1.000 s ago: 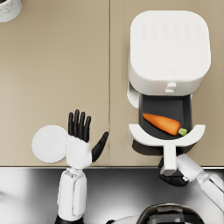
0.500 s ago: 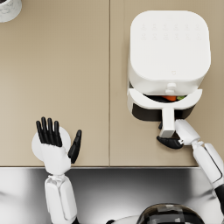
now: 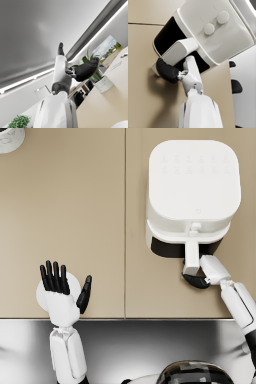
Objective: Pick up the carrot and place it into the air fryer
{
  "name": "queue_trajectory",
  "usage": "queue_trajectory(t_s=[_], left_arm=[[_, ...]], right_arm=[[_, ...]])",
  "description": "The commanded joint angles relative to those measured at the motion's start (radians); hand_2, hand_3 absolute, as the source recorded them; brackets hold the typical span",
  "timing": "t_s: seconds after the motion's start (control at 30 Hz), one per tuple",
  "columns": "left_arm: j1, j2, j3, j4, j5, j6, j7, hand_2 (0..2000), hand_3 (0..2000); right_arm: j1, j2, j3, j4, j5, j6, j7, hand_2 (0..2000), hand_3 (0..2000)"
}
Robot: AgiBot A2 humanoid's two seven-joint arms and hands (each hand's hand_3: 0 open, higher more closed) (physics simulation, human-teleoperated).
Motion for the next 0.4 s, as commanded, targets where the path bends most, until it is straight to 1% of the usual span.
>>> queue_trajectory(t_s=[0.03, 0.1, 0.17, 0.27, 0.4], left_arm=[[0.000, 0.000, 0.000, 0.000, 0.000, 0.000, 0.000, 0, 0], [0.000, 0.000, 0.000, 0.000, 0.000, 0.000, 0.000, 0, 0], [0.000, 0.000, 0.000, 0.000, 0.000, 0.000, 0.000, 0, 0], [0.000, 0.000, 0.000, 0.000, 0.000, 0.000, 0.000, 0, 0], [0.000, 0.000, 0.000, 0.000, 0.000, 0.000, 0.000, 0, 0]], right_arm=[[0.000, -0.002, 0.000, 0.000, 0.001, -0.005, -0.008, 2000, 2000], [0.000, -0.001, 0.000, -0.001, 0.001, 0.004, 0.001, 2000, 2000], [-0.005, -0.002, 0.000, -0.001, 0.000, -0.013, 0.013, 2000, 2000], [-0.004, 0.000, 0.000, -0.001, 0.000, 0.003, 0.015, 2000, 2000], [-0.004, -0.001, -0.001, -0.002, 0.001, 0.004, 0.022, 2000, 2000]])
